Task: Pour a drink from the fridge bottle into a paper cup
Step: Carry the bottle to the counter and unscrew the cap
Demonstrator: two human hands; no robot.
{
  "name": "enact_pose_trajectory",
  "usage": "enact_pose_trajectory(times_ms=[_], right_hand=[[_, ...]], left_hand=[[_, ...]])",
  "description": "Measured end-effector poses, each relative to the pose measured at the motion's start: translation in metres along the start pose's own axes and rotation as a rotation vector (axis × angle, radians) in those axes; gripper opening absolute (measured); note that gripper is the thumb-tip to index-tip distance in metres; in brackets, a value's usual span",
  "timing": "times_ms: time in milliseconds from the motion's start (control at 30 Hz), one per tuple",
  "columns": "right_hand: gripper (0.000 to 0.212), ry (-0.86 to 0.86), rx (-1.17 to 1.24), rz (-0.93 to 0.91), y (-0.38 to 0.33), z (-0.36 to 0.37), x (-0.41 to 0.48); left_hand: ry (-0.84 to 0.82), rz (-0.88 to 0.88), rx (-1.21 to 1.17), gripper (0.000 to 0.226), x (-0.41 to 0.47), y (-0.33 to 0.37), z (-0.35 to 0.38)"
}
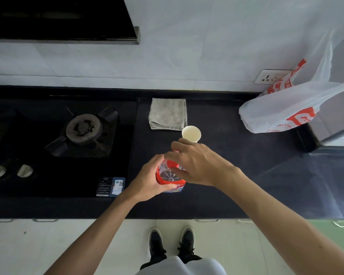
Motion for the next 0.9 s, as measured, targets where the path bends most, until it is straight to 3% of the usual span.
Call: enact_pose_trajectory(times_ms=[233, 433, 567, 900], right_hand=[[0.026, 0.046, 0.153, -0.018, 0.008, -0.001, -0.004], [0.014, 0.207, 0.546, 0.236, 0.029, 0.011, -0.038], [0.017, 0.306, 0.567, 0.395, 0.037, 0.042, -0.079], [0.016, 0.087, 0.518, 0.572, 0.055, 0.13, -0.16]], left_hand=[[0.01, -0.017, -0.029, 0.08, 0.0, 0.002, 0.001], [-0.005, -0.004, -0.035, 0.085, 0.0, -0.002, 0.002], [-0.001, -0.014, -0.03, 0.085, 0.0, -0.002, 0.003], [0.036, -0.054, -0.004, 0.085, -0.001, 0.002, 0.007]])
Point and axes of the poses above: each hand's wrist, its own x-axis towards the middle knuckle, its own z-axis out of the palm, y = z × x, the point moved 1 cm from there along x, towards the middle knuckle, and after that the axes turned 8 degrees about -x, right-handed, at the moved point
